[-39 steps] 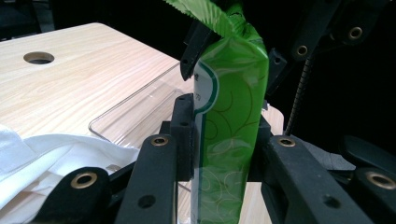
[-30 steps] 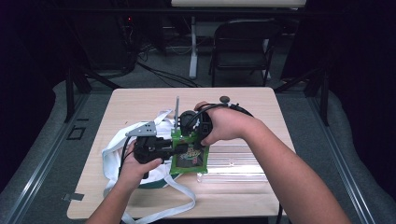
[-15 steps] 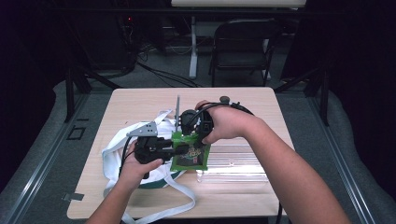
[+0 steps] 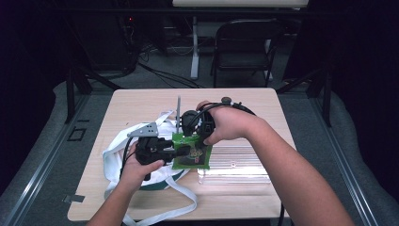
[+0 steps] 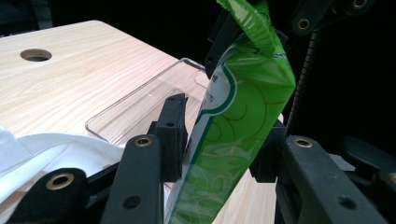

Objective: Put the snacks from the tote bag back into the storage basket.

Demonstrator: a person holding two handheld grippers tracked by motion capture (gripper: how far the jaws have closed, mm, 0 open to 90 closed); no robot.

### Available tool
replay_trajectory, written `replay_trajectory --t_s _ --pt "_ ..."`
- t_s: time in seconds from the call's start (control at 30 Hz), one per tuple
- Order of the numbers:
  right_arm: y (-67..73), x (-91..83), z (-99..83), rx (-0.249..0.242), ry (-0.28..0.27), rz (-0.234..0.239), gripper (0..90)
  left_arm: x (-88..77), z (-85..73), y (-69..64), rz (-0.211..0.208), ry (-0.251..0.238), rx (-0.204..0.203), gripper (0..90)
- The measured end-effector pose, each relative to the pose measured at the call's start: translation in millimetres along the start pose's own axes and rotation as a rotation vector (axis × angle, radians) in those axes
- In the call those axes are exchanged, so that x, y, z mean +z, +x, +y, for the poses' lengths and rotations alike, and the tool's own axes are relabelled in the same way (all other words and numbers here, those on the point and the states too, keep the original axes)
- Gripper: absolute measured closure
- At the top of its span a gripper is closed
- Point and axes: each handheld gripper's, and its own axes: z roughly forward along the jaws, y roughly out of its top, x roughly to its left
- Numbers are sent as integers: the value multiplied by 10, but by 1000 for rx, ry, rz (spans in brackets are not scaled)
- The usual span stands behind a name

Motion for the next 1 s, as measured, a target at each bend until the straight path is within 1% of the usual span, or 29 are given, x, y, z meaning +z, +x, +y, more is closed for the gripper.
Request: replay_trajectory --t_s 0.3,0.4,0.53,0.57,0.7,0.87,1.0 --pt "-13 9 -16 5 9 -13 751 -1 -16 32 20 -11 -19 563" --pt "-21 2 -32 8 12 -19 751 -3 -17 32 33 -12 -14 542" --pt "-30 -11 -58 14 7 -28 751 2 -19 29 33 -9 -15 536" --pt "-32 -15 -62 15 16 -29 751 3 -19 30 32 -9 -15 536" --pt "-38 -17 -82 16 21 -33 751 3 -19 33 31 -8 -15 536" --pt "-50 -36 -116 23 15 -39 751 5 -24 40 28 -4 -20 536" --pt "-61 -44 -158 31 31 -42 750 7 -30 50 27 -2 -24 536"
